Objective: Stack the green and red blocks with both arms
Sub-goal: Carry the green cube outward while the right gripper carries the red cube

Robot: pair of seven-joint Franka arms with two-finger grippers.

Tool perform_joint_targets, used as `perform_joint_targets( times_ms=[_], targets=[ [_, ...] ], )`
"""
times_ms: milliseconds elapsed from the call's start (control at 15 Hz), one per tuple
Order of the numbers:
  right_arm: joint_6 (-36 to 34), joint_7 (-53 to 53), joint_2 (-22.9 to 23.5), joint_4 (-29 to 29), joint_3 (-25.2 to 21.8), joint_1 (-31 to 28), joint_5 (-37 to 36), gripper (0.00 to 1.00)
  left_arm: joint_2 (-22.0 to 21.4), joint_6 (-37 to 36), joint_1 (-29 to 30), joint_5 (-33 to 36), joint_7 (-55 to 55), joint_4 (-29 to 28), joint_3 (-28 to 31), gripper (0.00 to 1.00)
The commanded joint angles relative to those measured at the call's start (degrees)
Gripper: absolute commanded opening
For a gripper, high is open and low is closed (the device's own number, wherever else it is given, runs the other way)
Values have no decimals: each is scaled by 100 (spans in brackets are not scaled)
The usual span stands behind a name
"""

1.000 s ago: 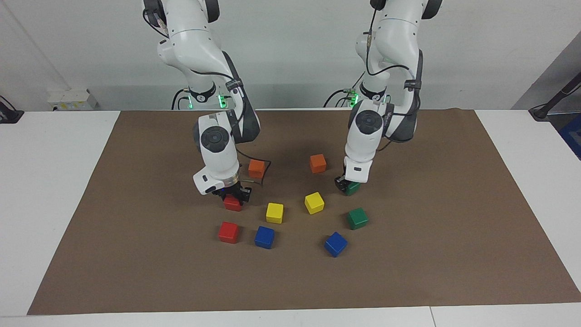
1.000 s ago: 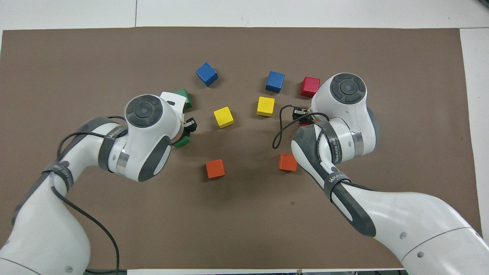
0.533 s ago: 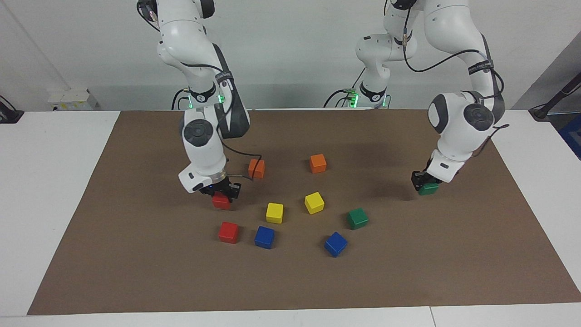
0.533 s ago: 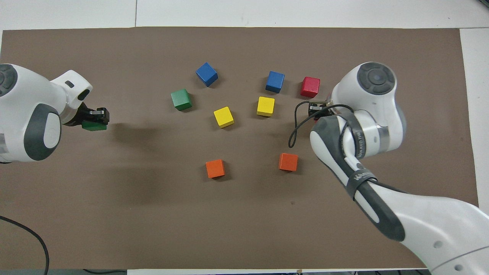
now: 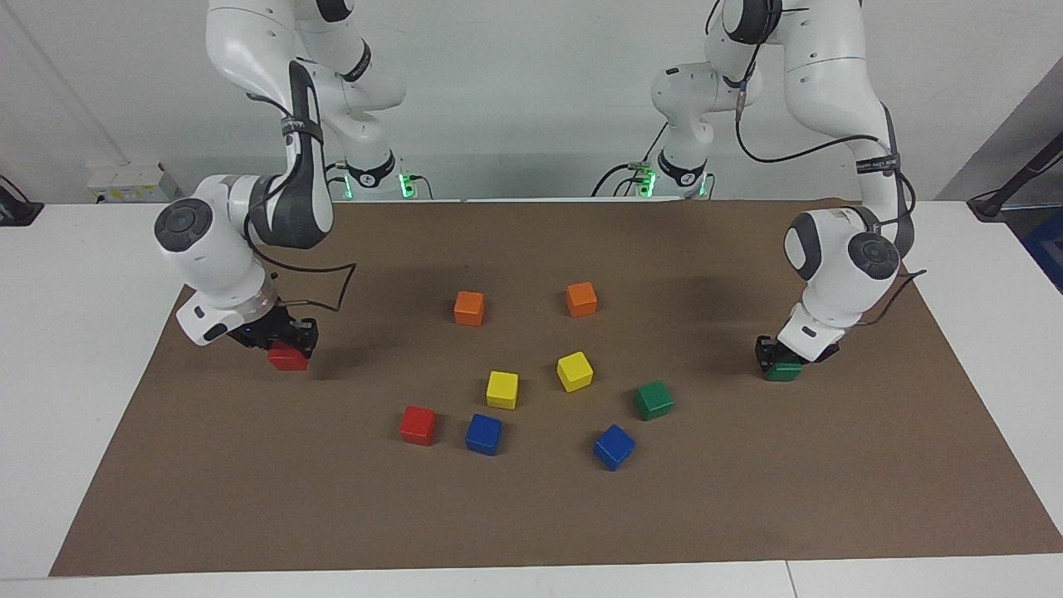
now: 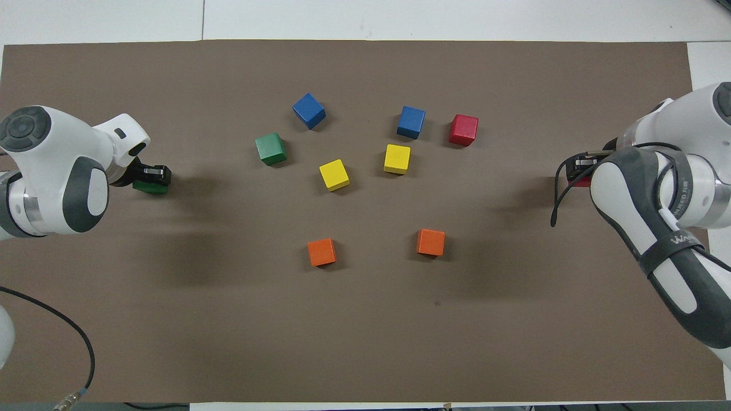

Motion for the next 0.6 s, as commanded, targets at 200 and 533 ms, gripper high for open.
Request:
perform_joint_targets(
  times_ms=[200,533],
  targets=[
    [800,-182,555,-40,85,-99,-33,0,31,144,68,39,-11,-90,28,100],
    [828,-129,591,-40,93,-90,-16,99,239,-1719,-483,-321,-1841,1866,28,100]
  ],
)
